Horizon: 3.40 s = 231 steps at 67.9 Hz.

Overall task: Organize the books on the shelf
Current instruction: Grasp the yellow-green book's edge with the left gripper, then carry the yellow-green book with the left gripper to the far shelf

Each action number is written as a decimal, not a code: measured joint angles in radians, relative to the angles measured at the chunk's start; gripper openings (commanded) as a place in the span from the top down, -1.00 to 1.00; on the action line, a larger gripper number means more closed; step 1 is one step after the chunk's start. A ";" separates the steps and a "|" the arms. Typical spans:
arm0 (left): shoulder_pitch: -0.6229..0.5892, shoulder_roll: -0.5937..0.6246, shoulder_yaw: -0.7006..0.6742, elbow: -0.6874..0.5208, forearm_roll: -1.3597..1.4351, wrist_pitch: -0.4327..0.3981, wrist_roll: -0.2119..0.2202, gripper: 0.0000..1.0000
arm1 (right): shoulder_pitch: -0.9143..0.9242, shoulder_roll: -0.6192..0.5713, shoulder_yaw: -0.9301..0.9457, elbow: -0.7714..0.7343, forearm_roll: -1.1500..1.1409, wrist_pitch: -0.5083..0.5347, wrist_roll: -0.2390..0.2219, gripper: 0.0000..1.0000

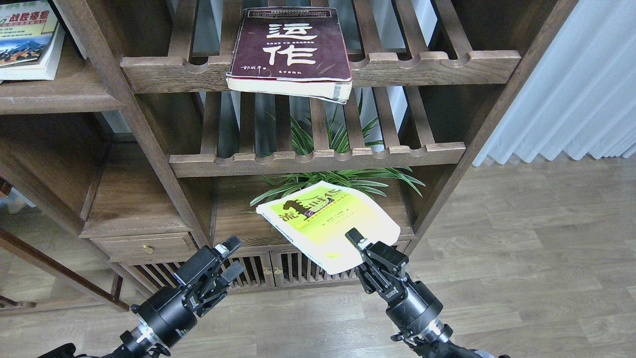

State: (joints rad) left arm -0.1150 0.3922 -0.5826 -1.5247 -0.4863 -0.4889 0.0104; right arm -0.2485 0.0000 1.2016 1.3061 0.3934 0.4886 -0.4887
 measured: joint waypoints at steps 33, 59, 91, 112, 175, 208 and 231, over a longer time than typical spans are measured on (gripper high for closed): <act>-0.030 -0.219 -0.027 0.125 0.015 0.000 0.005 -1.00 | -0.005 0.000 -0.057 0.049 0.001 0.000 0.000 0.99; -0.071 -0.315 -0.068 0.219 0.031 0.000 0.000 -0.66 | -0.006 0.000 -0.077 0.050 0.000 0.000 0.001 0.98; -0.086 -0.355 -0.098 0.232 0.003 0.000 -0.077 0.95 | -0.008 0.001 -0.083 0.054 -0.003 0.000 -0.002 0.96; -0.089 -0.307 -0.148 0.207 0.000 0.000 -0.048 0.99 | -0.004 0.000 -0.086 0.050 -0.014 0.000 -0.001 -0.07; -0.015 0.784 -0.201 -0.051 0.074 0.000 0.043 0.97 | 0.118 0.000 -0.174 -0.089 -0.157 0.000 0.000 -0.99; -0.017 1.166 -0.331 -0.028 0.084 0.000 0.048 0.96 | 0.135 0.000 -0.173 -0.099 -0.159 0.000 0.000 -0.99; -0.103 1.297 -0.415 0.090 0.045 0.000 0.046 0.99 | 0.138 0.000 -0.172 -0.099 -0.160 0.000 0.000 -0.99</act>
State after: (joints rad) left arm -0.2176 1.6889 -0.9977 -1.4351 -0.4415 -0.4890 0.0568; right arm -0.1109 0.0000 1.0295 1.2072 0.2333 0.4887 -0.4888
